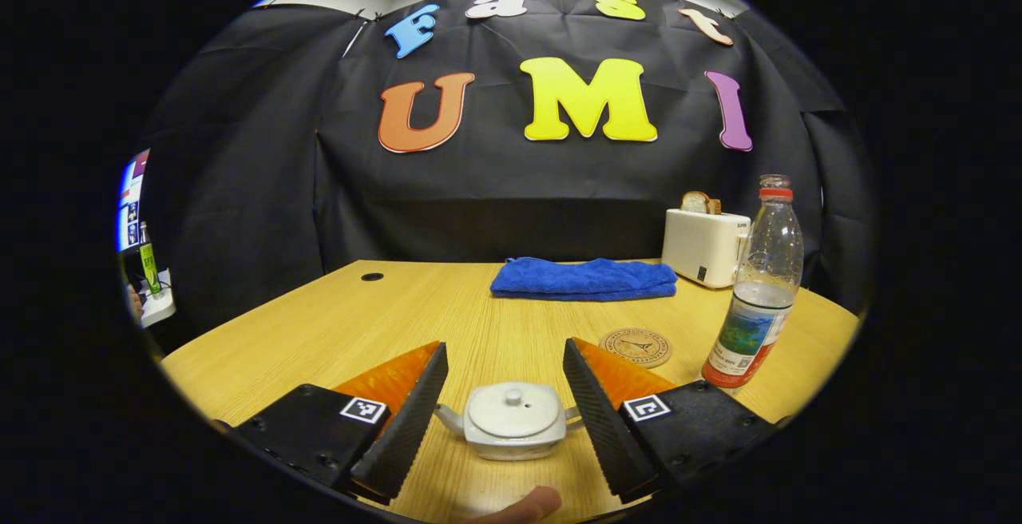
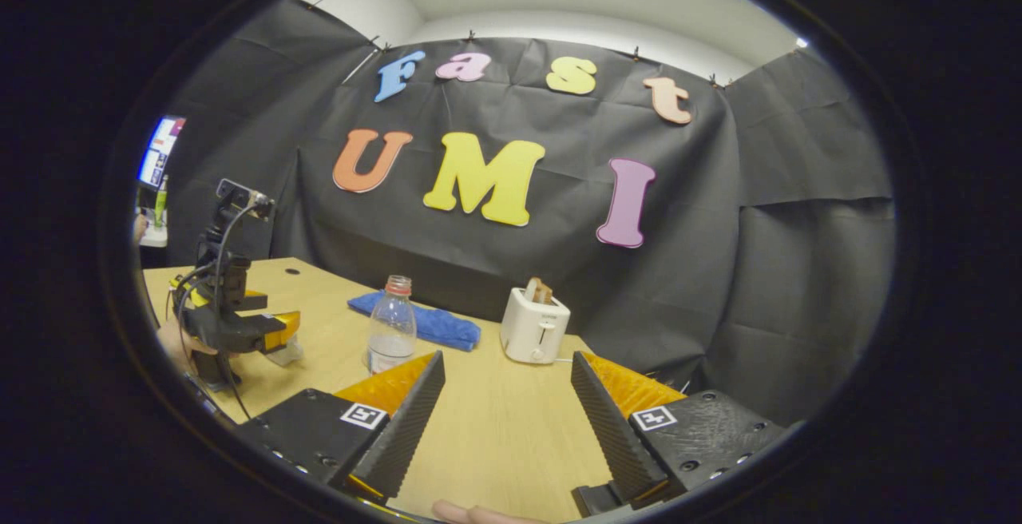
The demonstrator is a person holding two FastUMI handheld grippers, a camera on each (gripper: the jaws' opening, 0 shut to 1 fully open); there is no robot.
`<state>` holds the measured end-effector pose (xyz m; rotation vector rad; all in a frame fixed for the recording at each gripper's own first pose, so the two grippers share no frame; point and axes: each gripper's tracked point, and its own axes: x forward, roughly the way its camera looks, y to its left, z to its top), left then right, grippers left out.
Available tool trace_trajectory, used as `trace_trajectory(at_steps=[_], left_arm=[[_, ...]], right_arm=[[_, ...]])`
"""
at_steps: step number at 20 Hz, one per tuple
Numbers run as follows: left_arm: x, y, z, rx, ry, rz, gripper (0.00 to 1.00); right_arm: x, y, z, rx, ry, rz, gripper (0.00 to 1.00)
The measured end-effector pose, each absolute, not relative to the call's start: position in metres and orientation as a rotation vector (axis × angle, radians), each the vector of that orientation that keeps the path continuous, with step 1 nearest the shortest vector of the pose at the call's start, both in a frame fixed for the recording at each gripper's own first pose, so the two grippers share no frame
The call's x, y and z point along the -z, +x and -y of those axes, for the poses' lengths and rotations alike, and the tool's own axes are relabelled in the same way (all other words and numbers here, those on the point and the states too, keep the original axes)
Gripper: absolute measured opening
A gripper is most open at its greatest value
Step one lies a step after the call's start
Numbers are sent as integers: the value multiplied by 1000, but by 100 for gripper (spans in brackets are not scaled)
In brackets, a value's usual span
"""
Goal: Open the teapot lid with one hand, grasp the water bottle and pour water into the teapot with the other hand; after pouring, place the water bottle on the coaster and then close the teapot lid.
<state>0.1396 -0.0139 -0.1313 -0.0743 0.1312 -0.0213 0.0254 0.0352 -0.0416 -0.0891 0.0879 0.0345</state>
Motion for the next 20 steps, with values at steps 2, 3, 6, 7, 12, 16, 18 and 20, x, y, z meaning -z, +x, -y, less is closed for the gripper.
trace_trajectory(at_steps=[2,3,6,7,12,16,18,20], left_arm=[[135,140,21,50,-76,-141,82],[137,140,24,64,-75,-146,78],[139,145,19,49,-40,-141,58],[139,147,19,51,-41,-141,52],[137,149,18,54,-30,-139,27],[135,150,23,89,-28,-139,10],[135,148,22,88,-27,-142,8],[134,146,22,92,-36,-147,7]], right_arm=[[44,26,-40,-47,-95,-94,95],[46,26,-43,-53,-99,-99,95],[46,25,-51,-64,-110,-98,98],[46,25,-55,-70,-111,-95,98],[66,32,-91,-132,-103,-125,95],[97,41,-123,-189,-92,-178,98],[111,48,-135,-203,-79,-203,96],[121,56,-146,-213,-49,-212,96]])
